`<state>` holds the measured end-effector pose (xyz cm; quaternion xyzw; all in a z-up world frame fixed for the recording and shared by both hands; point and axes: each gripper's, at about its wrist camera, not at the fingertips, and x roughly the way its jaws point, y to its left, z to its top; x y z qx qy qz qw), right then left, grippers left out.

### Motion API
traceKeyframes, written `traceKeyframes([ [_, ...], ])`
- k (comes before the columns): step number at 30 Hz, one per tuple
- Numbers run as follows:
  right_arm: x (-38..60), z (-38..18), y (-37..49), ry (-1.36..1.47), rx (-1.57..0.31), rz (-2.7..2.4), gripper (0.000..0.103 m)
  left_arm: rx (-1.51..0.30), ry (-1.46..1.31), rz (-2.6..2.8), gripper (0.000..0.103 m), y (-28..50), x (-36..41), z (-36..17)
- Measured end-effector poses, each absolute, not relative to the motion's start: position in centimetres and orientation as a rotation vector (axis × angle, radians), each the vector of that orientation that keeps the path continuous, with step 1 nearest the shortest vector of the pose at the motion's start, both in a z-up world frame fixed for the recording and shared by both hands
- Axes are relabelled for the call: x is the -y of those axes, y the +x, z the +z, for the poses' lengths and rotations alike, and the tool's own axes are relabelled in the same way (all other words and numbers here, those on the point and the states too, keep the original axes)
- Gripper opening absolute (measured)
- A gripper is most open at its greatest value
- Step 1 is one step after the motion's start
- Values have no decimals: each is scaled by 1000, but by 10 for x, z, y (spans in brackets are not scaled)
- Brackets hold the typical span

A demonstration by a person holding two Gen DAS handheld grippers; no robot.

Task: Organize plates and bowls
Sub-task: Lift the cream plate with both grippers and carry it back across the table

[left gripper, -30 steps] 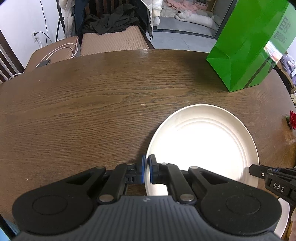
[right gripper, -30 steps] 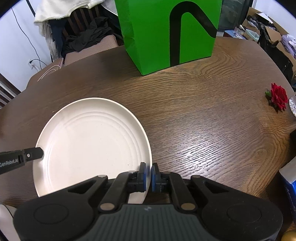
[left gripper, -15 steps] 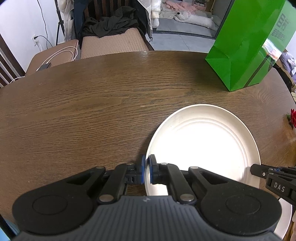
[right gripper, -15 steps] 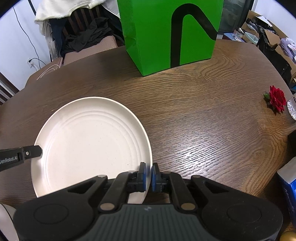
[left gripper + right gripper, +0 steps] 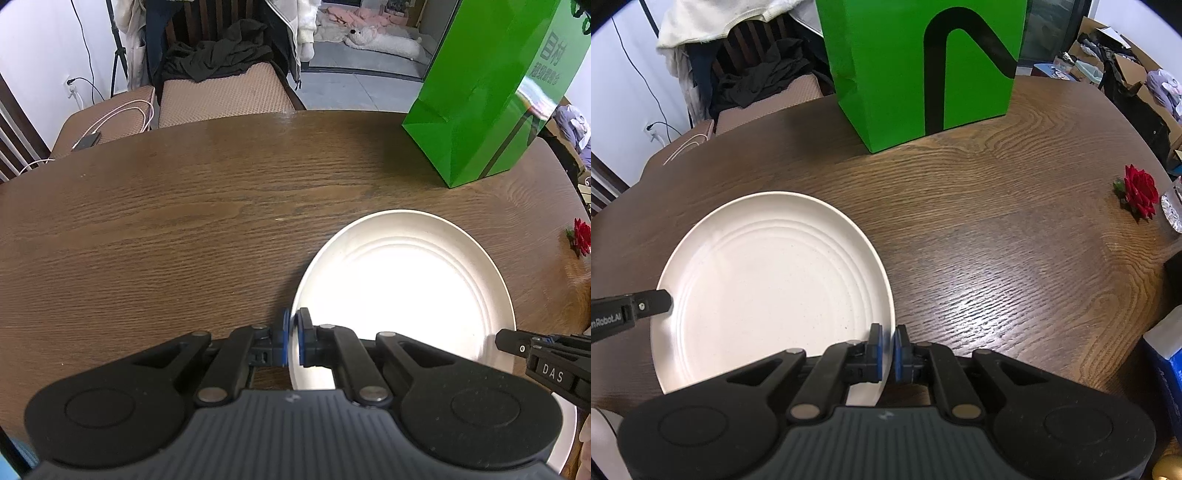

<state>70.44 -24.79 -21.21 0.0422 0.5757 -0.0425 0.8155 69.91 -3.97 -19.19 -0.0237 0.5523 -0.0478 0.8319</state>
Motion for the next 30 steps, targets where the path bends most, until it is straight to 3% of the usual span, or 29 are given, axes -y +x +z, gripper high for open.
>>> traceKeyframes([
  [30, 252, -148, 677, 122, -1146, -82, 6, -1085, -62, -117, 5, 675, 41, -132],
])
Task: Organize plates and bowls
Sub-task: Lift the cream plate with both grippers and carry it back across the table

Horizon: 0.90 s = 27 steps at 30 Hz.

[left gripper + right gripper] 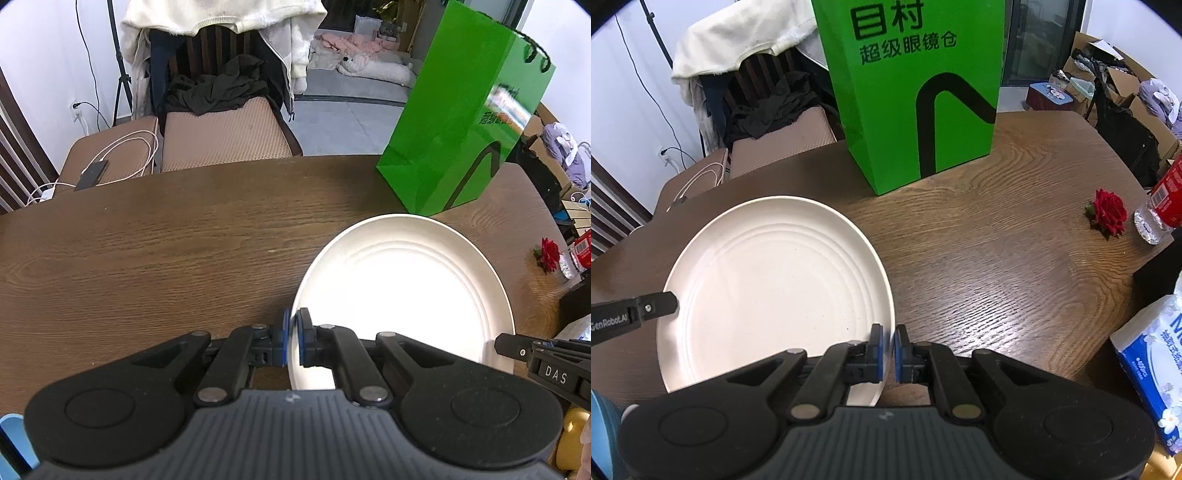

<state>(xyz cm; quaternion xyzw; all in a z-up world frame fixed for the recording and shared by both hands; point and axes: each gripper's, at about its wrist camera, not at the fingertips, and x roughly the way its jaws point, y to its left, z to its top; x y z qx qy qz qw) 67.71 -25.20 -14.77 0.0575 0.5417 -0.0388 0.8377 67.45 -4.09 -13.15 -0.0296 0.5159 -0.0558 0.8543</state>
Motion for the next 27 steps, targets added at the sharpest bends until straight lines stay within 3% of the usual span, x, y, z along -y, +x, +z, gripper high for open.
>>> traceKeyframes([
  [27, 276, -89, 591, 137, -1086, -140, 6, -1040, -50, -177, 5, 594, 72, -80],
])
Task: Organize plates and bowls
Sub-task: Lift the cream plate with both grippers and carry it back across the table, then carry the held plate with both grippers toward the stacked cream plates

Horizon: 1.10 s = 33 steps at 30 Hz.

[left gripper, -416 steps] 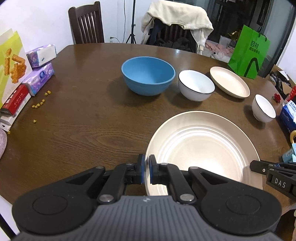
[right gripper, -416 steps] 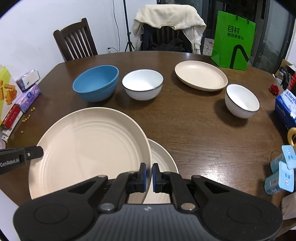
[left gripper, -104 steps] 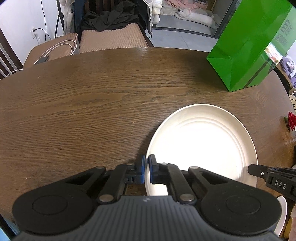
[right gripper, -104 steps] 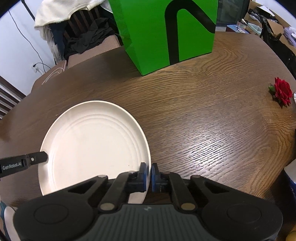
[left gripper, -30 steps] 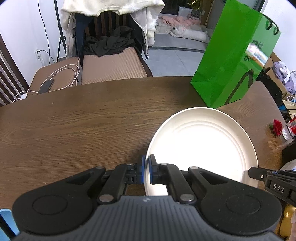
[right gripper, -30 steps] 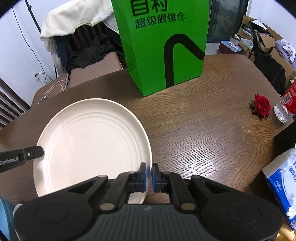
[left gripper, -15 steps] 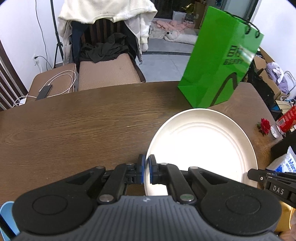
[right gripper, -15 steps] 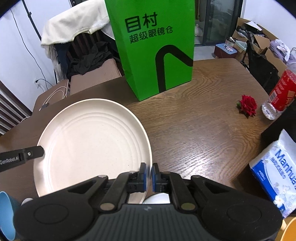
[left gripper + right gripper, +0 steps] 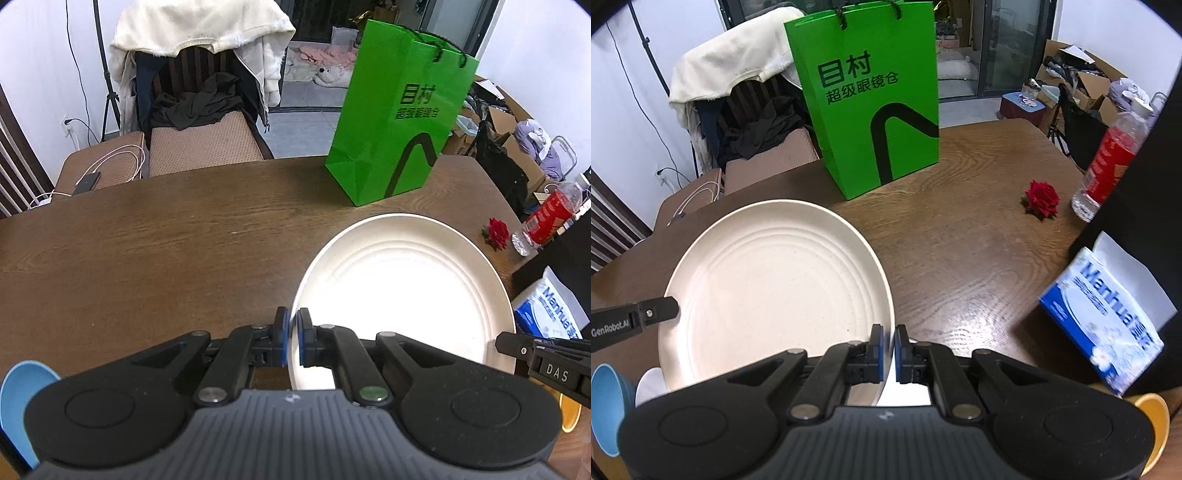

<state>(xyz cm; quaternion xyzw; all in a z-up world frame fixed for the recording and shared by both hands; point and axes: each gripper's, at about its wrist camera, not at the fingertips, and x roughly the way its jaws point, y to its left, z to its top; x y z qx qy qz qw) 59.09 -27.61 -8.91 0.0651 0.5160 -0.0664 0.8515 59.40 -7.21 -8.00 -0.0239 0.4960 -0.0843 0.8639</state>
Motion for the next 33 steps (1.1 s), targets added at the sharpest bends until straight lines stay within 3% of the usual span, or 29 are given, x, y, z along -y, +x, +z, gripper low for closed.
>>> traceKeyframes([
  [33, 302, -58, 480, 151, -1071, -162, 6, -1011, -31, -205, 5, 492, 105, -48],
])
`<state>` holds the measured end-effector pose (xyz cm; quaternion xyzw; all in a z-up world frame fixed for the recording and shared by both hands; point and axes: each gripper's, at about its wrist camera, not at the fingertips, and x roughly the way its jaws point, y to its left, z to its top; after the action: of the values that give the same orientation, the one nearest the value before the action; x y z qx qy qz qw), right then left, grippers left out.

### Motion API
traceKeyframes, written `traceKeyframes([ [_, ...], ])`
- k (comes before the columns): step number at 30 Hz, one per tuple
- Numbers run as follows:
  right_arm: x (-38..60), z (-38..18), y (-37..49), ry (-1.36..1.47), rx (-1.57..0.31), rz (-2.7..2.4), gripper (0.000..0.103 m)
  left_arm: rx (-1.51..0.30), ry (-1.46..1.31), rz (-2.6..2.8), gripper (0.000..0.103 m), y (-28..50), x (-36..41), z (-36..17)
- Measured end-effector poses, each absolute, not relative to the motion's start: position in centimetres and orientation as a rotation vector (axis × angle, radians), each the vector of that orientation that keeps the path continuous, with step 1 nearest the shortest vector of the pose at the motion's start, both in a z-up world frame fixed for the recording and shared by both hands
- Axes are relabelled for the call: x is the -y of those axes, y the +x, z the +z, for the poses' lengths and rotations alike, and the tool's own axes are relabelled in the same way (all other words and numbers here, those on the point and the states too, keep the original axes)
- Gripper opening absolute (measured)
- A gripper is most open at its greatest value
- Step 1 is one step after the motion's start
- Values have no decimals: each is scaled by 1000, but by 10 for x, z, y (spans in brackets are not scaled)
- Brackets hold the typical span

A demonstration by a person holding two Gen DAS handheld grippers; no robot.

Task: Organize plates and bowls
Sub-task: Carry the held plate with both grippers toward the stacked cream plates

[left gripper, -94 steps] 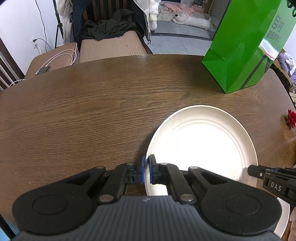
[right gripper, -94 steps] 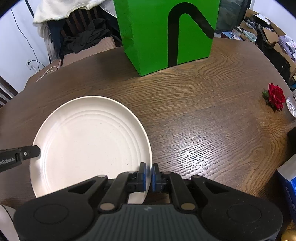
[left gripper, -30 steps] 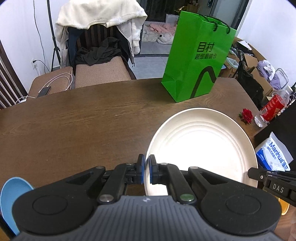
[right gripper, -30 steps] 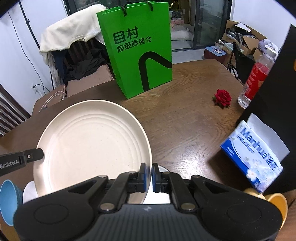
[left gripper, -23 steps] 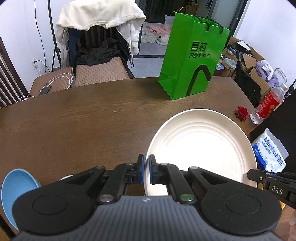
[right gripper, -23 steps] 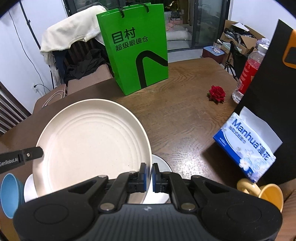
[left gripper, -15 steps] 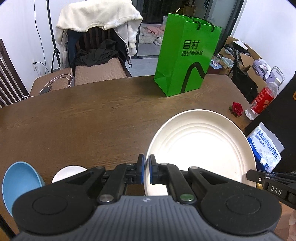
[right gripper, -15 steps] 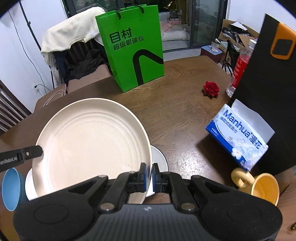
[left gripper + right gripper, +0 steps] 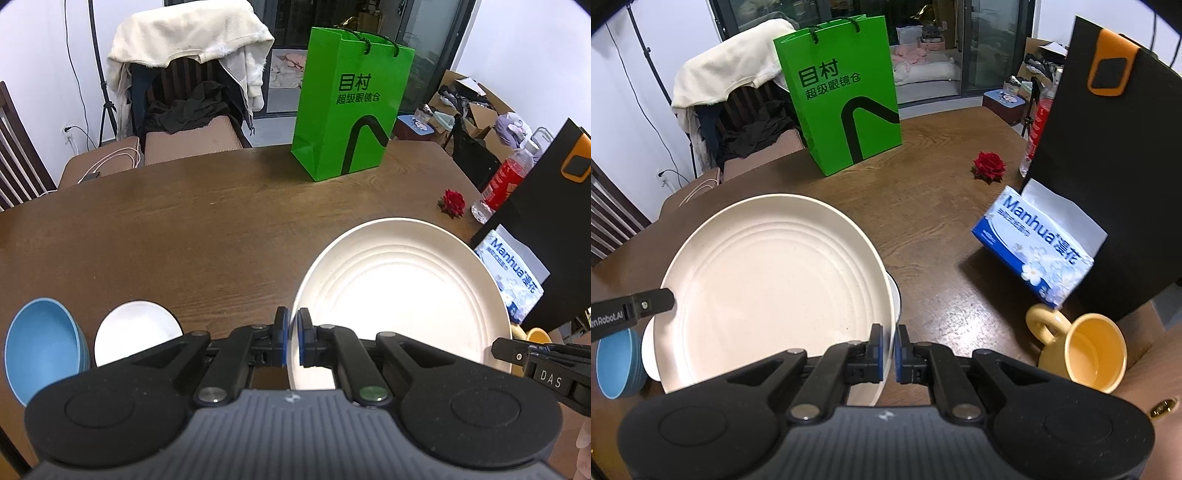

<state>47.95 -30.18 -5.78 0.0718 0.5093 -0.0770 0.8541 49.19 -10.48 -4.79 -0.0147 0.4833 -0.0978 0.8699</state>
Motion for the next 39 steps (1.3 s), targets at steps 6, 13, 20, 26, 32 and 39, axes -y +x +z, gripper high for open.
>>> traceKeyframes([
  [6, 306, -55, 460, 156, -1069, -165, 6, -1007, -32, -210, 5, 473, 109, -46],
  [13, 309, -53, 440, 146, -1069, -161, 6, -1009, -34, -208, 5, 455, 110, -45],
  [20, 309, -54, 420, 145, -1068, -159, 6, -1004, -34, -210, 5, 434, 111, -44],
  [26, 310, -57, 400, 148, -1072, -164, 6, -1005, -33, -215, 5, 415, 111, -44],
  [32, 308, -57, 381, 147, -1071, -166, 6, -1005, -34, -218, 5, 401, 110, -43],
  [39, 306, -59, 363, 145, -1073, -170, 6, -1010, -37, -222, 5, 380, 106, -45],
])
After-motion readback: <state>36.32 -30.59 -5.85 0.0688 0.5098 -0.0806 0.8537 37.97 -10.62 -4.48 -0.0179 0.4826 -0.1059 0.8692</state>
